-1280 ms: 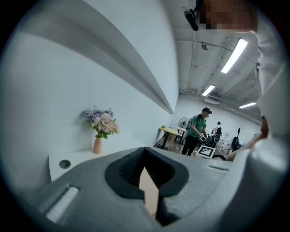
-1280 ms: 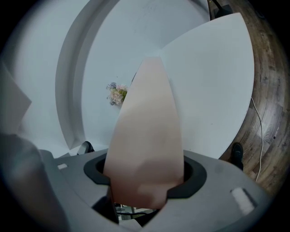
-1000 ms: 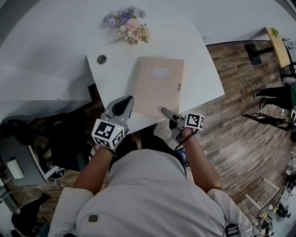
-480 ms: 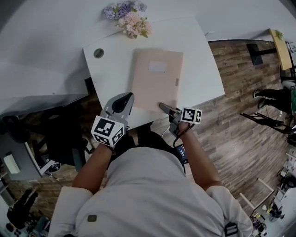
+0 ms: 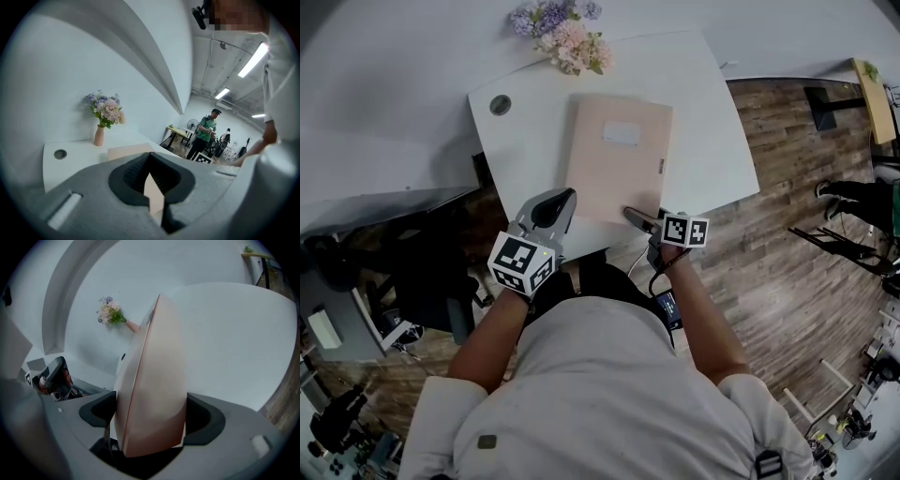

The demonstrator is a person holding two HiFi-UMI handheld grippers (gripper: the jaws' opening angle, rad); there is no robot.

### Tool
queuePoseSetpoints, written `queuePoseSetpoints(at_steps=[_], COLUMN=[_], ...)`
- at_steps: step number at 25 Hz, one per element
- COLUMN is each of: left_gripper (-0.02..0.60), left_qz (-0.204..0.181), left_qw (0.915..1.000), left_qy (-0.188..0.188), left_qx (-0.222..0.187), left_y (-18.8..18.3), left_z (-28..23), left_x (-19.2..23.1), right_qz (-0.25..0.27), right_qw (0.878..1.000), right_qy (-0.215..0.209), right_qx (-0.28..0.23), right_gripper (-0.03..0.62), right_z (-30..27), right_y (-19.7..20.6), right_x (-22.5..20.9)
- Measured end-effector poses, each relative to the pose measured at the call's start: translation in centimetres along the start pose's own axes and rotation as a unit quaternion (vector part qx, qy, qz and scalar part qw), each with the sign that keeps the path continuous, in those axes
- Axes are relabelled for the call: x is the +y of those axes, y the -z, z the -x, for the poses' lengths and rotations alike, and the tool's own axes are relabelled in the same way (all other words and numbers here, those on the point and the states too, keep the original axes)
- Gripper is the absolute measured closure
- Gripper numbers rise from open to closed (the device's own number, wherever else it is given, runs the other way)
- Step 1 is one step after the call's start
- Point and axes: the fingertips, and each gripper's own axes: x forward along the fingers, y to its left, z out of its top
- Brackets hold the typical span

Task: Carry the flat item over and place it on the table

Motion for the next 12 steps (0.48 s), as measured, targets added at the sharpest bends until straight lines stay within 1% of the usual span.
queuePoseSetpoints(at_steps=[4, 6, 8, 9, 10, 12], left_gripper=[0.581, 0.581, 0.581, 0.581, 0.581, 0.581], left_qz=[-0.002, -0.003, -0.003, -0.004, -0.004, -0.005], left_qw=[1.0, 1.0, 1.0, 1.0, 1.0, 1.0], left_qy=[0.004, 0.005, 0.006, 0.006, 0.006, 0.006], left_qx=[-0.005, -0.005, -0.002, -0.001, 0.0, 0.001], left_y=[-0.2, -0.1, 0.0, 0.0, 0.0, 0.0], left_z=[0.0, -0.1, -0.1, -0.1, -0.1, -0.1], left_x=[0.1, 0.2, 0.4, 0.5, 0.6, 0.8], right_qz=[0.002, 0.008, 0.032, 0.045, 0.054, 0.057], right_qw=[1.0, 0.999, 0.996, 0.995, 0.994, 0.993], right_qy=[0.025, 0.047, 0.08, 0.093, 0.099, 0.1], right_qx=[0.002, 0.005, 0.01, 0.013, 0.015, 0.015], right_gripper=[0.129, 0.126, 0.149, 0.189, 0.207, 0.207], right_z=[-0.6, -0.8, -0.8, -0.9, -1.1, -1.2], right_y=[0.0, 0.0, -0.2, -0.2, -0.2, -0.3], right_x=[-0.4, -0.9, -1.6, -1.9, -2.1, -2.2])
